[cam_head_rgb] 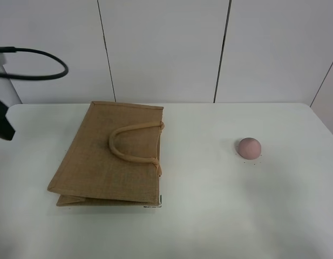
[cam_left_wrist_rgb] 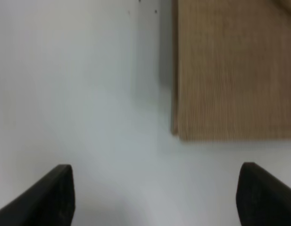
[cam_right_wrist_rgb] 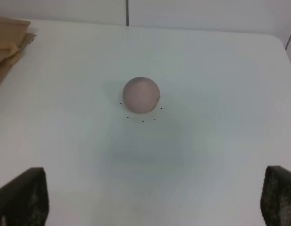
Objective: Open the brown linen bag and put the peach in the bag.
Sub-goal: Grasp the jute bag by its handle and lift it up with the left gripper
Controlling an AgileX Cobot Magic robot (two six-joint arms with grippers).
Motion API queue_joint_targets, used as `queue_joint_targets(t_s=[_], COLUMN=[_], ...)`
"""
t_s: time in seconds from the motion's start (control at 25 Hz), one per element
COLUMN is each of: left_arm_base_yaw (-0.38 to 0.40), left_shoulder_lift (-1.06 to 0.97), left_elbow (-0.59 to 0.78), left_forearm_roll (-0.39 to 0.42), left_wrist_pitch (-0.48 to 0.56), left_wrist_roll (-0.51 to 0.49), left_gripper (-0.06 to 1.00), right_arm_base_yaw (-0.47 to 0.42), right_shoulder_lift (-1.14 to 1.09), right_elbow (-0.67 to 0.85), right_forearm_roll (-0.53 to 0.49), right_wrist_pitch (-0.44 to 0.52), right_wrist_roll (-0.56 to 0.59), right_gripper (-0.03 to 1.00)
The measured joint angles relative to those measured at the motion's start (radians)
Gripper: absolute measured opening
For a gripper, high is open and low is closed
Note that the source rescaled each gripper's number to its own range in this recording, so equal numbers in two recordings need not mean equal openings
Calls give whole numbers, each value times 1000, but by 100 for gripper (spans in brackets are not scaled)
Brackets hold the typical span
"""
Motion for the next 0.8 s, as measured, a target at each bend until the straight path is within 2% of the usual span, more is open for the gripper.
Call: queue_joint_targets(t_s=[0.28,0.48,0.68,0.8], left_arm_base_yaw=[0,-22,-136,-218], left_shoulder_lift=[455,641,731,756], left_elbow=[-322,-482,-554,-574], left_forearm_roll=[-19,-107,-101,-75], left_wrist_pitch=[-3,20,11,-31], left_wrist_roll=[-6,-32,-107,-158], left_gripper=[99,97,97,97], right_arm_base_yaw=[0,0,0,0], right_shoulder_lift=[0,0,0,0], right_elbow=[0,0,0,0], right_forearm_roll=[0,0,0,0], right_wrist_pitch=[0,0,0,0], right_wrist_roll=[0,0,0,0], right_gripper=[100,100,100,100])
